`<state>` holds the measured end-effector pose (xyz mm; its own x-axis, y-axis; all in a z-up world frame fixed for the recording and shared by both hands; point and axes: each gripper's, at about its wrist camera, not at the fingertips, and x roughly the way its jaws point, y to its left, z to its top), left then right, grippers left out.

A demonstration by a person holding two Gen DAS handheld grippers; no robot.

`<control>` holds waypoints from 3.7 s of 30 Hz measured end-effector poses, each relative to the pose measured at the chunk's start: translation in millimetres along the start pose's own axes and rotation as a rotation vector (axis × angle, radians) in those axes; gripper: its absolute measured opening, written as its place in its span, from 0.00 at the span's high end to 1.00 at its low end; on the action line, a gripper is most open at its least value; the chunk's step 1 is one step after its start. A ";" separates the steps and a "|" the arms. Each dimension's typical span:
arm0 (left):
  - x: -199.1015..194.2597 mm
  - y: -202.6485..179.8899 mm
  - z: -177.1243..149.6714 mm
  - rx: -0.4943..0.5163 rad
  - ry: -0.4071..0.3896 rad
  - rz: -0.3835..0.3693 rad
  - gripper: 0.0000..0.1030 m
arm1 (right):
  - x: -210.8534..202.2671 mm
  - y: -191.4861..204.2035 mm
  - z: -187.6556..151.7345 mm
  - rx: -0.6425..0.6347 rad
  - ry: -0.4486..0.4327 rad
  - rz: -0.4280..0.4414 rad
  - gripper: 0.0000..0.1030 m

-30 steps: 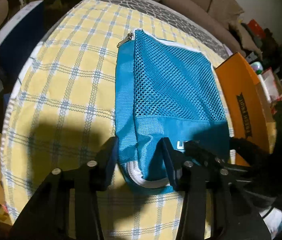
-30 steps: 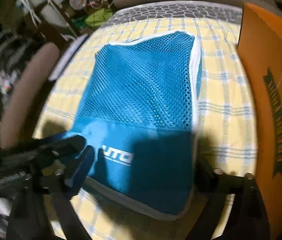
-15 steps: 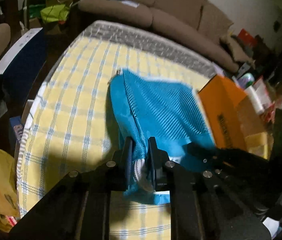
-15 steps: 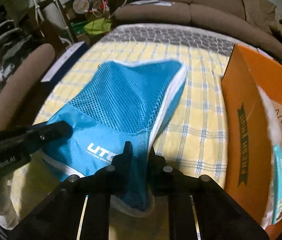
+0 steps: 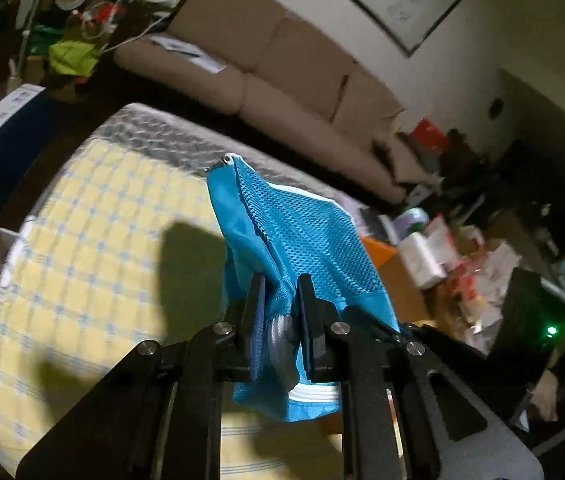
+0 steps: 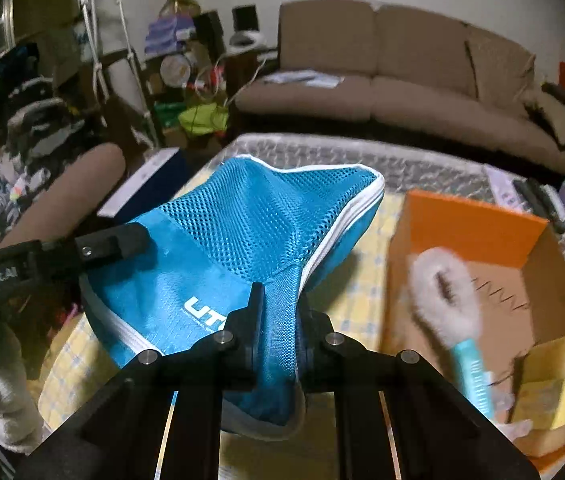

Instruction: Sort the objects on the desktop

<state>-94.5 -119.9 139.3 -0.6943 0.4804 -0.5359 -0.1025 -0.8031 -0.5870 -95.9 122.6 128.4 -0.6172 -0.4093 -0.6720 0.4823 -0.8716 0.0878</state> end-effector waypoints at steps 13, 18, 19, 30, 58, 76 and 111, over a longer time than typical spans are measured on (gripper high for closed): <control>67.1 -92.3 -37.2 0.116 0.033 -0.099 0.86 | -48.2 -91.6 -13.3 0.126 -0.058 -0.087 0.88; 94.3 -119.1 -58.6 0.161 0.082 -0.099 0.86 | -52.2 -124.7 -23.8 0.170 -0.045 -0.117 0.88; 99.9 -122.2 -62.0 0.172 0.091 -0.092 0.86 | -51.7 -130.6 -26.6 0.177 -0.041 -0.124 0.88; 144.5 -130.8 -86.7 0.241 0.196 0.010 0.86 | -23.6 -178.8 -46.9 0.276 0.007 -0.140 0.88; 106.4 -126.1 -69.7 0.323 0.186 0.178 0.16 | -42.9 -180.1 -38.2 0.204 0.002 -0.273 0.22; 46.3 -92.1 -107.5 0.284 0.155 0.250 0.00 | -83.7 -152.5 -61.9 0.138 -0.042 -0.294 0.20; 64.3 -36.0 -198.7 0.207 0.231 0.441 0.00 | -56.9 -124.3 -181.2 0.220 0.122 -0.297 0.20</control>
<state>6.1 9.9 5.4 -0.5310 0.1285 -0.8376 0.0082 -0.9876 -0.1568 -8.0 303.1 22.5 -0.6249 -0.1070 -0.7733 0.1408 -0.9898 0.0232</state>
